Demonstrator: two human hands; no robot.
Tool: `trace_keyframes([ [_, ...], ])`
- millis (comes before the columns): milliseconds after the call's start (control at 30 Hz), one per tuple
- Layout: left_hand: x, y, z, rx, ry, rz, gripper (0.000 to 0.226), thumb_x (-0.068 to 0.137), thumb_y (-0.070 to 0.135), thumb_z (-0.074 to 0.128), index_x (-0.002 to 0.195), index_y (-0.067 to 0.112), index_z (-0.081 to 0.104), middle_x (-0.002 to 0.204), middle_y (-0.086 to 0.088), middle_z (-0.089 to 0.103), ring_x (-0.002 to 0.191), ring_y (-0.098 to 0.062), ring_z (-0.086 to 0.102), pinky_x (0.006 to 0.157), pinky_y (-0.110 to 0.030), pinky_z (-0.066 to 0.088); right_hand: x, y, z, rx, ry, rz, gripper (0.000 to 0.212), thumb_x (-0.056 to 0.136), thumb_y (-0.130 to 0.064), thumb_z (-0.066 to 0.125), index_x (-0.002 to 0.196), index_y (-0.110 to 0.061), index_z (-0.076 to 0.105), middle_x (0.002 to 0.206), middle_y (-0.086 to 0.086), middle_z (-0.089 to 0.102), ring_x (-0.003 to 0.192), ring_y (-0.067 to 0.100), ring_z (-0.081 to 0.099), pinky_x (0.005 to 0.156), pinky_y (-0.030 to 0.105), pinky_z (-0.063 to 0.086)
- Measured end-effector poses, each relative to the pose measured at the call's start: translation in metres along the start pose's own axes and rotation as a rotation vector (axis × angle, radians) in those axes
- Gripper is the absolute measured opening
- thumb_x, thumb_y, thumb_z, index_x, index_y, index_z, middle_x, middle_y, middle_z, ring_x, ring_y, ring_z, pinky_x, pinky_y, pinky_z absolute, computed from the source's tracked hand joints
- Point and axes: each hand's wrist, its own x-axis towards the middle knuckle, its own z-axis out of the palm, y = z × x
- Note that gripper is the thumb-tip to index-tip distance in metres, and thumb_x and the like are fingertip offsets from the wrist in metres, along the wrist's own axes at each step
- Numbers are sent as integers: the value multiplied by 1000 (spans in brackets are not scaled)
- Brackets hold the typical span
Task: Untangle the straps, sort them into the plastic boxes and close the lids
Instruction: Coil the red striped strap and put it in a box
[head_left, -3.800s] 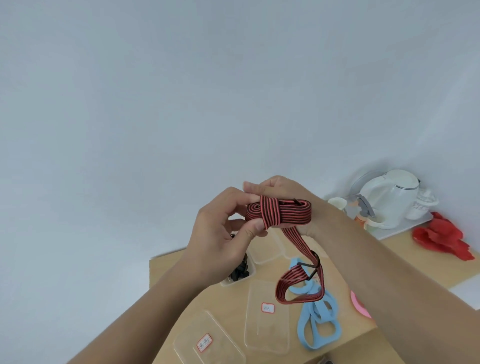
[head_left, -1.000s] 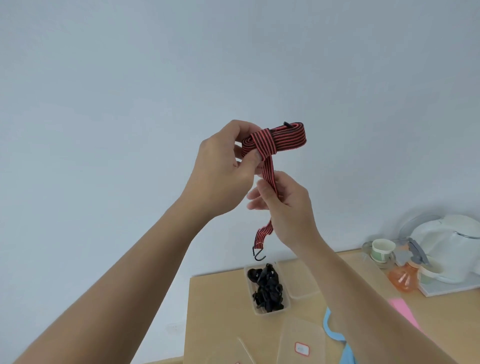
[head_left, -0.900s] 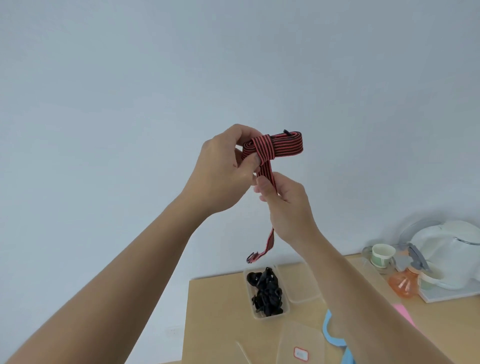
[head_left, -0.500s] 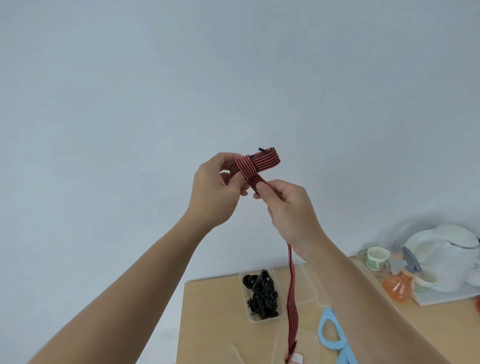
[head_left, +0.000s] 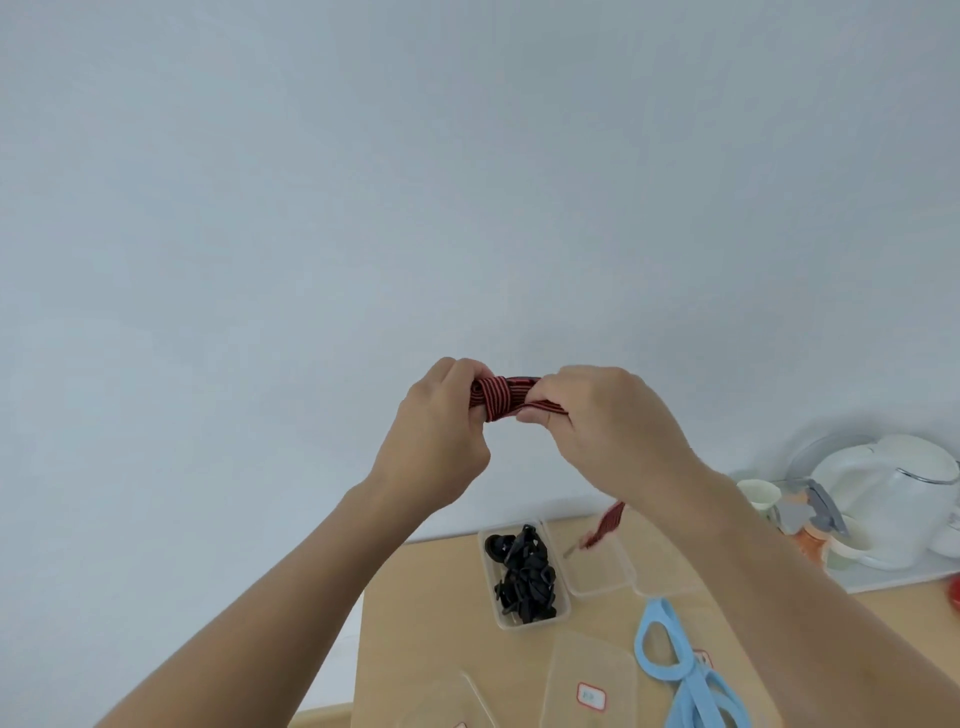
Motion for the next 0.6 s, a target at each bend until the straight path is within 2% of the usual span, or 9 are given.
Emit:
trace_keyframes([
  [67,-3,-2,0,49,-42,71,30,89,-3,56,116,11,61,101,-2,57,77,-26,56,67,-44,50,8,5,-7,5,-59,-14,21,94,-44,65,93,-25,75,74,-7,53,68,19,52,59,34,41],
  [167,-9,-8,-2,117,-137,174,31,90,-2,57,118,11,62,101,0,55,72,-30,57,64,-49,51,19,10,-17,72,-172,-10,15,90,-42,71,86,-28,75,76,-9,63,69,13,54,65,34,45],
  [233,-13,-14,-5,86,-197,236,33,91,-2,58,120,14,62,101,2,56,73,-26,58,66,-47,52,27,16,-23,202,-260,37,12,87,-39,75,82,-28,76,72,-5,66,65,15,53,65,32,43],
  [333,-17,-19,-11,-41,-208,281,34,91,0,57,120,18,61,99,8,56,77,-17,58,71,-40,52,38,28,-22,408,-370,59,12,89,-32,76,80,-25,78,77,10,68,70,27,54,68,35,44],
  [400,-19,-19,-15,-128,-207,299,34,90,3,56,119,20,61,99,11,57,80,-16,60,73,-38,53,40,33,-15,588,-436,83,16,91,-28,73,76,-24,77,63,6,58,59,15,46,60,27,39],
  [433,-19,-19,-16,-186,-214,294,35,90,2,56,119,21,61,98,13,57,81,-15,61,74,-36,54,39,34,-10,703,-483,115,19,91,-28,71,72,-24,75,57,1,48,53,11,38,53,23,31],
  [500,-20,-17,-15,-327,-222,242,33,90,1,56,117,19,62,96,15,60,80,-16,63,75,-34,57,35,35,5,952,-584,192,25,90,-31,65,68,-22,71,55,-4,37,48,10,25,47,25,16],
  [600,-21,-15,-10,-562,-187,81,27,91,2,54,113,15,64,86,6,66,72,-17,64,70,-29,56,25,33,29,1248,-700,315,34,103,-29,50,74,-16,61,50,-6,36,43,7,21,42,24,11],
])
